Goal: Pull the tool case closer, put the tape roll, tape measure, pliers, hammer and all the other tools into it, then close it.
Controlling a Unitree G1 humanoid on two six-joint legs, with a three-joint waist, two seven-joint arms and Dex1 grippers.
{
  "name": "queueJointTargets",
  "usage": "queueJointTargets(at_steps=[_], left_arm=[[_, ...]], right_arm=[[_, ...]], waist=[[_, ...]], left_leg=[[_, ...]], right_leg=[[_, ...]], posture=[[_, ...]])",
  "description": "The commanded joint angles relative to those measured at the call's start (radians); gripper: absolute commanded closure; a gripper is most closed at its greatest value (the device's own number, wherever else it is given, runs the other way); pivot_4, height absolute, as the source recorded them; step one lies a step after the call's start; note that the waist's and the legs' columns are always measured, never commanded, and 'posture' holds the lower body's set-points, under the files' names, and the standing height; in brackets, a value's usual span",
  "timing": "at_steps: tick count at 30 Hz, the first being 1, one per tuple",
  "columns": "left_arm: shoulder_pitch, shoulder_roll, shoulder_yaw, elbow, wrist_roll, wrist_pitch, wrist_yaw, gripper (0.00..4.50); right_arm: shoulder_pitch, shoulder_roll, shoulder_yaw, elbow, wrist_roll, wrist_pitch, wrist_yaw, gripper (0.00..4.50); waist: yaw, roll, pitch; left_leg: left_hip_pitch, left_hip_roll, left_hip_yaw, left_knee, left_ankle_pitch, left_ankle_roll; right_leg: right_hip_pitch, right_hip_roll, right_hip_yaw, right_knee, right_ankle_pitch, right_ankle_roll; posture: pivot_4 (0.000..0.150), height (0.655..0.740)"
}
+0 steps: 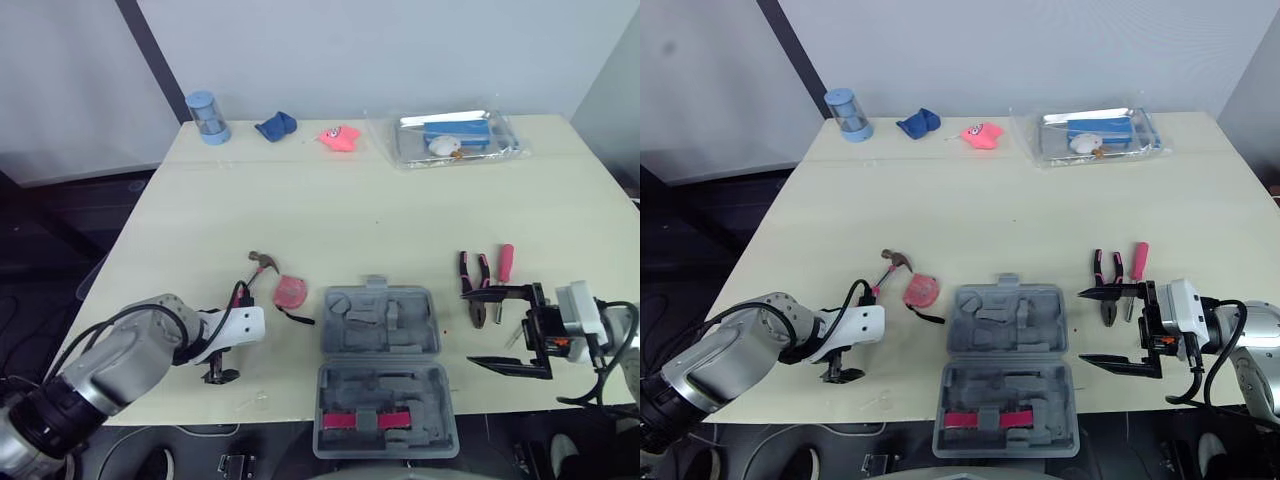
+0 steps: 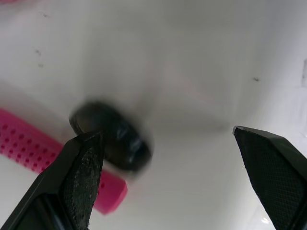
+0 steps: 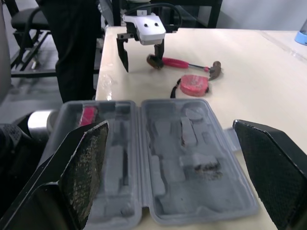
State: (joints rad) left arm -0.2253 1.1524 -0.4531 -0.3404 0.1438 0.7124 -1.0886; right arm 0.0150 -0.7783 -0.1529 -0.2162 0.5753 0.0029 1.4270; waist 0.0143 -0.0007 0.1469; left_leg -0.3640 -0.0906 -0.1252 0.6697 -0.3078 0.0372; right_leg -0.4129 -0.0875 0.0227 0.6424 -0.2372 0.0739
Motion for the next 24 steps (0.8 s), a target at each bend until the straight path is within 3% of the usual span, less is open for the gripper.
queueJointTargets(at_steps=[1,4,12,14,24], left_arm=[[-0.023,-0.01,-0.013,0.011,0.031,-0.02,-0.023,0.0],[-0.038,-0.026,-0.031,0.028,0.048,-0.034,-0.045,0.0],[-0.05,-0.044,-0.02,0.031,0.074,-0.05,-0.074,3.35],[-0.048,-0.039,-0.018,0.022,0.079,-0.048,-0.083,4.46],[-0.093,-0.021,0.001,-0.016,0.094,-0.05,-0.144,4.46]], right_arm=[[-0.014,-0.006,-0.019,0.013,-0.006,-0.042,0.012,0.11],[-0.017,-0.014,-0.026,0.036,-0.014,-0.06,0.02,0.11],[-0.009,-0.012,-0.024,0.047,-0.023,-0.08,0.018,0.0],[-0.005,-0.009,-0.024,0.051,-0.026,-0.087,0.015,0.0],[0.007,-0.003,-0.024,0.065,-0.029,-0.114,0.011,0.0]], waist=[[-0.001,0.0,0.0],[-0.001,0.0,0.0],[-0.001,0.0,0.0],[-0.001,0.0,0.0],[-0.001,0.0,0.0]], left_leg=[[0.0,0.0,0.0,0.0,0.0,0.0],[0.0,0.0,0.0,0.0,0.0,0.0],[0.0,0.0,-0.003,0.0,0.0,0.0],[0.0,0.0,-0.004,0.0,0.0,0.0],[-0.002,0.0,-0.008,0.001,0.0,-0.001]], right_leg=[[0.0,0.0,0.0,0.0,0.0,0.0],[0.0,0.0,0.0,0.0,0.0,0.0],[0.0,0.0,-0.002,0.0,0.0,0.0],[0.001,0.0,-0.003,0.0,-0.001,0.001],[0.002,0.0,-0.008,0.0,-0.001,0.0]], posture=[[0.15,0.74],[0.15,0.74],[0.15,0.74],[0.15,0.74],[0.15,0.74]])
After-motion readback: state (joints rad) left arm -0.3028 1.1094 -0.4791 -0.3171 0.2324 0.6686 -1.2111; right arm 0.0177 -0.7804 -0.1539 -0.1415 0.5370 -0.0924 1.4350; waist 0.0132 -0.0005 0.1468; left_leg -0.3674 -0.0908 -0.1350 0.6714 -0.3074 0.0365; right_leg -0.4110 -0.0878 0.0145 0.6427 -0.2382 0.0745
